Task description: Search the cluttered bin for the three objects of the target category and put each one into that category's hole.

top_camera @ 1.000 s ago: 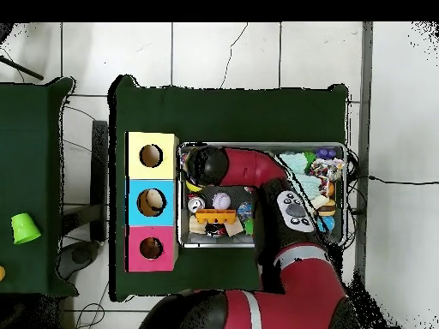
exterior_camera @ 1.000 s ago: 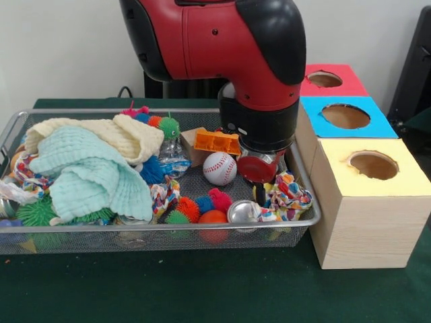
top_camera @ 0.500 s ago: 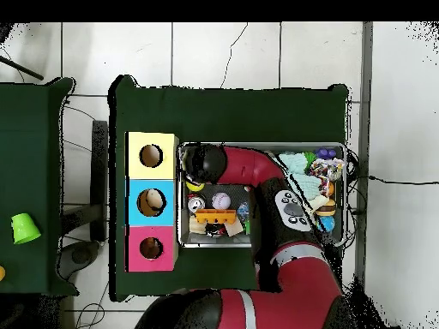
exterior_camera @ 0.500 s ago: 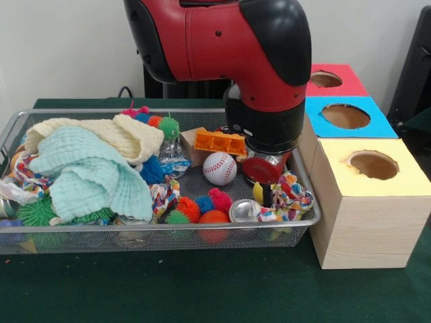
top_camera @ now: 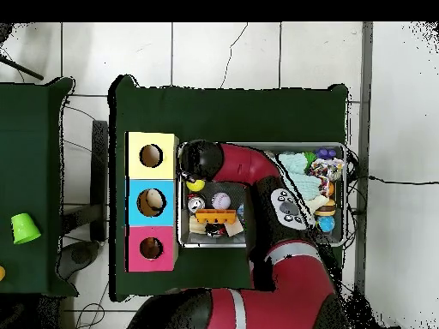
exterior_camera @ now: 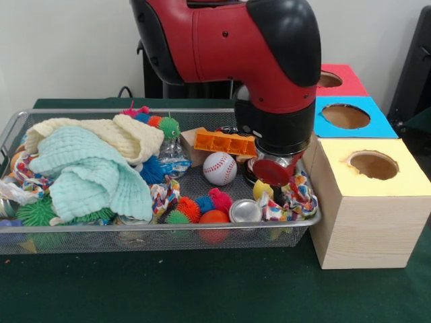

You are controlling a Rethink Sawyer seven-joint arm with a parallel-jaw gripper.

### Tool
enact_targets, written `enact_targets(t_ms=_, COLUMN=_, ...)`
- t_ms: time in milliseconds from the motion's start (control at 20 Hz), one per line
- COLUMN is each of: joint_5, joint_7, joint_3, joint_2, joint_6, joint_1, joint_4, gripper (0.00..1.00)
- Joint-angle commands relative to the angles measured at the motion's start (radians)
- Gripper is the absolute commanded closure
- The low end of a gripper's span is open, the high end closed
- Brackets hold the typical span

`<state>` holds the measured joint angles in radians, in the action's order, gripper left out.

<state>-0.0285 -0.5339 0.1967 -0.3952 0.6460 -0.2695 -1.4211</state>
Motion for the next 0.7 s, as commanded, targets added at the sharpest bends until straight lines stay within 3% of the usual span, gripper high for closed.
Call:
enact_targets(t_ms=50, joint_5=0.077, joint_7=-0.345, joint_3=-0.003, joint_2=0.06, joint_6=-0.011, joint_1=0.03, joint_4=0.081, gripper=0.0)
enact_targets(t_ms=350, joint_5=0.108, joint_7=-0.319, joint_3=0.009, joint_2=0.102, joint_6=-0.011, joint_1=0.03, joint_4=0.139, gripper=0.0)
enact_targets(t_ms=700, joint_5=0.132, joint_7=-0.296, joint_3=0.035, joint_2=0.118, joint_6=-0.062, joint_1=0.017, joint_4=0.141, gripper=0.0)
